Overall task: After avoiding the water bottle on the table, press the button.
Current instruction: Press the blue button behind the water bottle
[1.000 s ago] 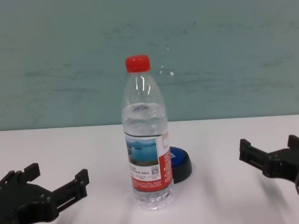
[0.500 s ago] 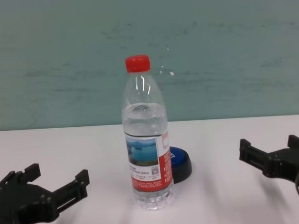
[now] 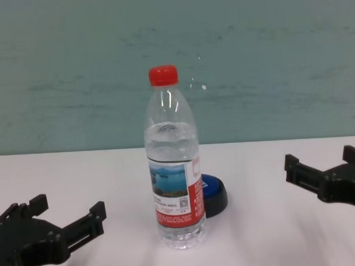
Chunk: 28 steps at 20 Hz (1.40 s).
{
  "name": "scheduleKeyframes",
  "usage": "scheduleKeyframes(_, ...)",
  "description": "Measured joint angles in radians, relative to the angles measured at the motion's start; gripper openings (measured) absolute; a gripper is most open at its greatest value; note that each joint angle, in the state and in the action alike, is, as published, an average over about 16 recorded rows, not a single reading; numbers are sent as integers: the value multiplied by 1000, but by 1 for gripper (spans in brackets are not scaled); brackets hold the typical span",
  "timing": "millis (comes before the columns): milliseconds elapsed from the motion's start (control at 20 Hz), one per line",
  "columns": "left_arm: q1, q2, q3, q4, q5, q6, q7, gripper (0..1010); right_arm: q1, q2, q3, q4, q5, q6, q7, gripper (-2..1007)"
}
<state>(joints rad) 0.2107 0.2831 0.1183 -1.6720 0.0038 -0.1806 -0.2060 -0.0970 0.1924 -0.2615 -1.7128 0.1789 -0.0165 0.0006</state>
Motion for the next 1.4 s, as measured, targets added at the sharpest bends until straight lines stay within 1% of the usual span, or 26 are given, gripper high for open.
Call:
scheduleKeyframes(150, 0, 0, 0, 0, 0, 0, 0, 1000, -18, 16, -2, -35, 3, 16, 40, 1004)
scheduleKeyframes(350, 0, 0, 0, 0, 0, 0, 0, 1000, -42, 39, -1, -86, 16, 44, 104, 1004)
scheduleKeyframes(600, 0, 0, 0, 0, 0, 0, 0, 1000, -59, 66, 2, -127, 50, 78, 182, 1004)
scheduleKeyframes(850, 0, 0, 0, 0, 0, 0, 0, 1000, -67, 103, 8, -161, 93, 109, 250, 1004)
scheduleKeyframes(1150, 0, 0, 0, 0, 0, 0, 0, 1000, -70, 156, 10, -184, 139, 137, 309, 1004)
scheduleKeyframes(1400, 0, 0, 0, 0, 0, 0, 0, 1000, -68, 195, 9, -183, 170, 142, 338, 1004)
